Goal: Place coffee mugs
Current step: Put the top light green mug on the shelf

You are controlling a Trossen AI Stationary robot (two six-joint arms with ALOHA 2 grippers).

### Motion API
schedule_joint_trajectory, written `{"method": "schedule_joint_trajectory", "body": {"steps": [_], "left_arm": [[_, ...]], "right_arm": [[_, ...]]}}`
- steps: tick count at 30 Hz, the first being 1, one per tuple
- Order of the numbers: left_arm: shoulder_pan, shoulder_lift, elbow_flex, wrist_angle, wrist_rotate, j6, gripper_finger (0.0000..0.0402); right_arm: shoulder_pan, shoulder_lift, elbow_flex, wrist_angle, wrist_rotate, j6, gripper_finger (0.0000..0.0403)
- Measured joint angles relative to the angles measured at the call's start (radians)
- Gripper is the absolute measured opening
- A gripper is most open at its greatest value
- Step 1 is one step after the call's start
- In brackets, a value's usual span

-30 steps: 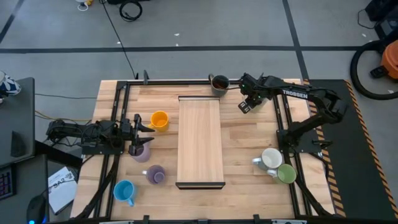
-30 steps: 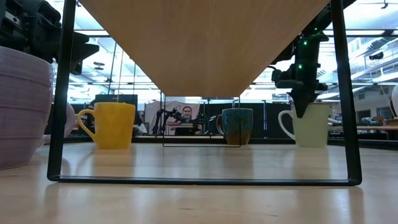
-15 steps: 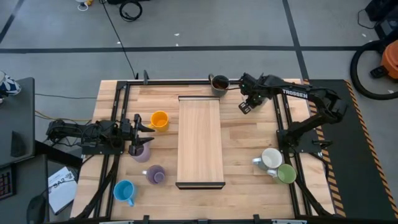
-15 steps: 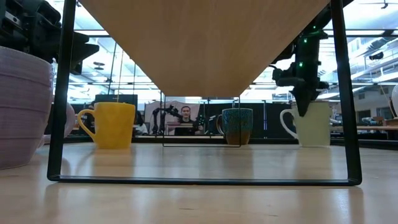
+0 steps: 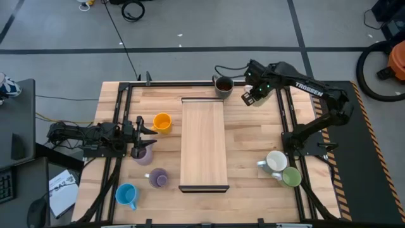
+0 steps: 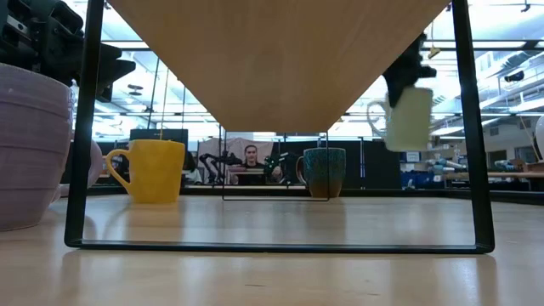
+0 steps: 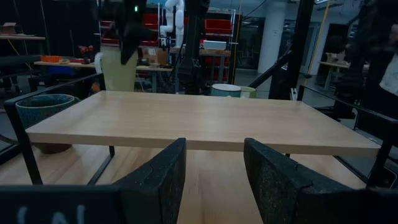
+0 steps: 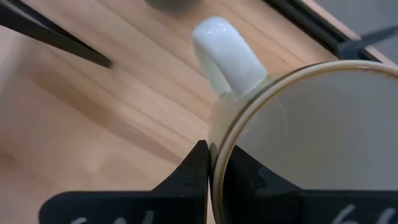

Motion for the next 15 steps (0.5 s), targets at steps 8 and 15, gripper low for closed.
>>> {"method": "schedule_joint_trajectory", "body": {"steps": [8,15], "left_arm": [[0.0,0.0,0.0,0.0,0.0,0.0,0.0169],[0.0,0.0,0.0,0.0,0.0,0.001,0.0169]], "right_arm": [[0.118,-0.001,0.188,-0.024,-0.051,0.118,0.0034],[0.244,0.031,0.309,-0.014,-0.057,0.199,0.0034]]}}
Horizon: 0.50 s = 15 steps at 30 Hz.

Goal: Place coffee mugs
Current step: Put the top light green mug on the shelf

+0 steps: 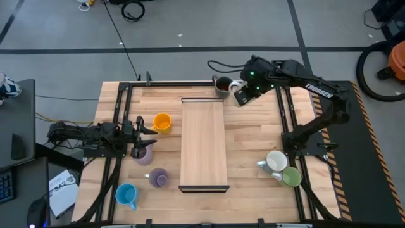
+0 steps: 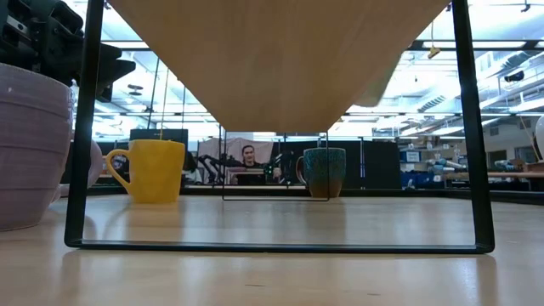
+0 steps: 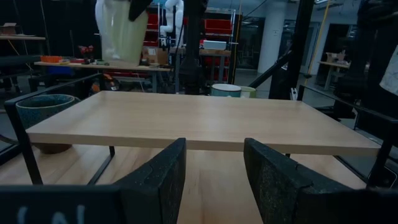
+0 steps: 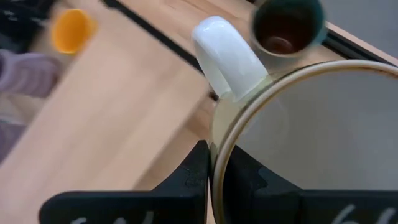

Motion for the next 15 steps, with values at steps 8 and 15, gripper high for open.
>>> {"method": "schedule_joint_trajectory", "body": {"steps": [8,15], "left_arm": [[0.0,0.0,0.0,0.0,0.0,0.0,0.0169],[0.0,0.0,0.0,0.0,0.0,0.0,0.0169]], "right_arm": [[0.103,0.173,0.206,-0.008,0.0,-0.017,0.0034],[0.136,0.337,0.384,-0.064,0.002,-0.061,0.0034]]}}
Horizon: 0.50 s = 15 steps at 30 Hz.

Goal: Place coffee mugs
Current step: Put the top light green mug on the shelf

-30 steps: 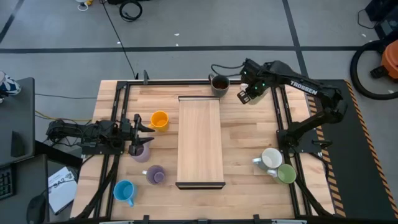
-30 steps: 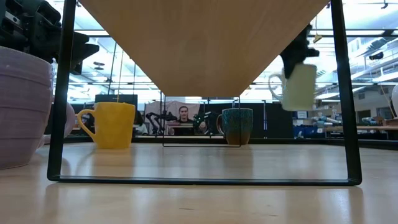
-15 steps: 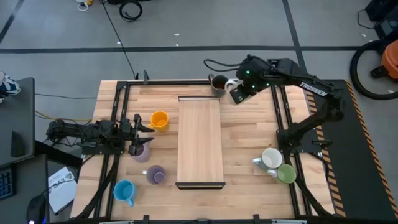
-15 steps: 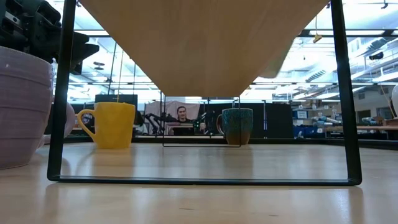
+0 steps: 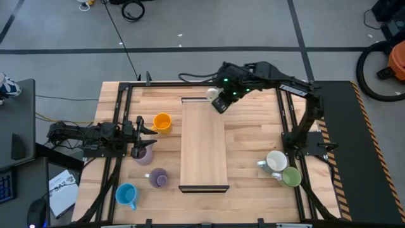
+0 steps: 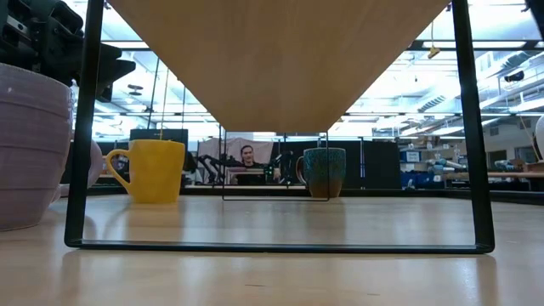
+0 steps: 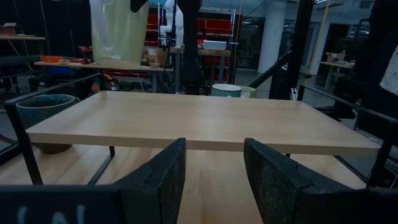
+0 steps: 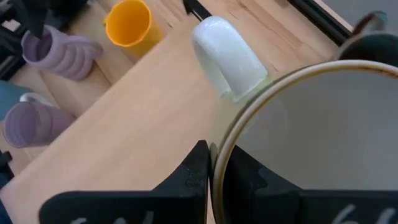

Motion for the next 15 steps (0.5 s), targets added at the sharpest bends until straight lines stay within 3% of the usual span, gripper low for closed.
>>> {"method": "schedule_joint_trajectory", "body": {"steps": [9,15], "left_arm": [[0.0,0.0,0.0,0.0,0.0,0.0,0.0169],[0.0,0.0,0.0,0.0,0.0,0.0,0.0169]], "right_arm": [[0.016,0.158,0.154,-0.001,-0.007,-0.028,0.0034],[0.017,0.212,0.178,-0.002,-0.011,-0.036,0.0034]]}}
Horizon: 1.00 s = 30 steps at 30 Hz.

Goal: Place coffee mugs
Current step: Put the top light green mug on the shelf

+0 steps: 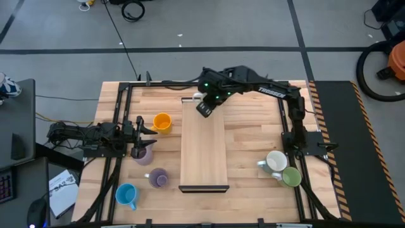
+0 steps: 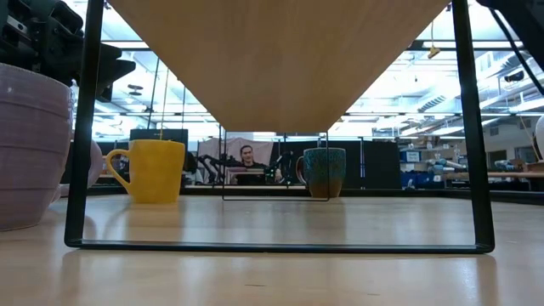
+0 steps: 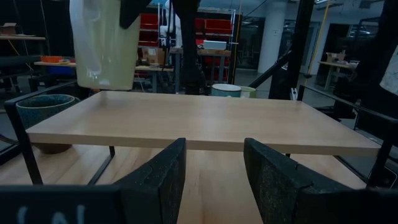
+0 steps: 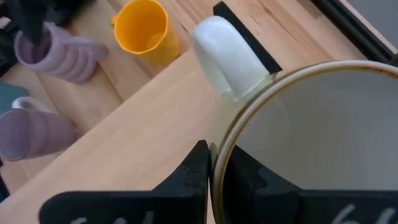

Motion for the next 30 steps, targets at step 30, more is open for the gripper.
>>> {"method": "schedule_joint_trajectory", "body": {"steps": [30], "left_arm": [[0.0,0.0,0.0,0.0,0.0,0.0,0.0169]], "right_arm": [[-0.006,0.034,0.0,0.08,-0.027,-0.019,0.0067]]}}
